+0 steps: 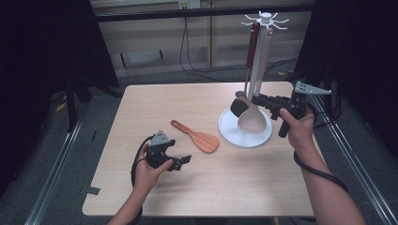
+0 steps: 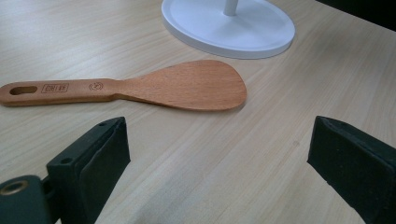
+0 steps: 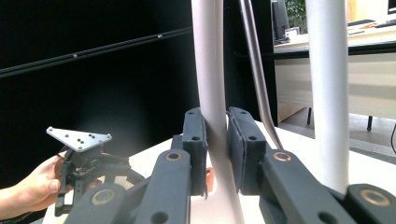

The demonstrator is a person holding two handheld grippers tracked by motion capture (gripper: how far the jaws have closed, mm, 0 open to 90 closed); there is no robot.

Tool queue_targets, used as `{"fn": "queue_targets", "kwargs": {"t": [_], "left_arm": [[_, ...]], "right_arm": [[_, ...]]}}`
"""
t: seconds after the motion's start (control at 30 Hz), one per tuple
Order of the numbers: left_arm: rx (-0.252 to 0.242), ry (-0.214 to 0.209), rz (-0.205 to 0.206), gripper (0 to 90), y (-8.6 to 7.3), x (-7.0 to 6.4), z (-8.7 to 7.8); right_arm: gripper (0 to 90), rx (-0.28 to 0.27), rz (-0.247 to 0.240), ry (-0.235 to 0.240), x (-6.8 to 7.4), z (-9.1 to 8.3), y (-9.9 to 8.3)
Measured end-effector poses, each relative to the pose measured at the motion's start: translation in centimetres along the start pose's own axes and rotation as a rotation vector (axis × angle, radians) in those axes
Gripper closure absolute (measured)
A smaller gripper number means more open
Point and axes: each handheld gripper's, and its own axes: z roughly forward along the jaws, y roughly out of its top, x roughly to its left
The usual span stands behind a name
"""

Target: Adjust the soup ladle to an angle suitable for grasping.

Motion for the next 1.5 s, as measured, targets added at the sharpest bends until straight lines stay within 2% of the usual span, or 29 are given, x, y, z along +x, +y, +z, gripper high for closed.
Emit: {"fn": "queue_targets", "kwargs": {"t": [0.17, 0.3, 0.53, 0.67, 1.07, 1.23, 1.5], "left_arm": [[0.003, 0.003, 0.004, 5.5, 0.00, -0.05, -0.08], [-0.006, 0.004, 0.006, 5.6, 0.11, -0.20, -0.15], [0.002, 0.006, 0.013, 5.5, 0.17, -0.33, -0.13], [0.000, 0.007, 0.013, 5.6, 0.19, -0.34, -0.10], [0.004, 0.006, 0.013, 5.6, 0.16, -0.32, -0.14], [0.003, 0.004, 0.013, 5.6, 0.15, -0.33, -0.12], [0.004, 0.001, 0.016, 5.6, 0.16, -0.33, -0.17]], "right_arm": [[77.1, -0.010, 0.020, -0.002, -0.19, 0.12, -0.11], [75.6, -0.029, 0.044, -0.038, -0.31, 0.06, -0.26], [74.9, -0.035, 0.009, -0.065, -0.12, -0.04, -0.32], [65.6, -0.062, 0.014, -0.069, -0.01, -0.01, -0.16], [56.7, -0.056, 0.009, -0.076, 0.04, 0.58, -0.02], [53.3, -0.048, 0.000, -0.099, 0.14, 0.61, 0.13], [42.7, -0.053, -0.024, -0.148, 0.54, 0.50, 0.48]]}}
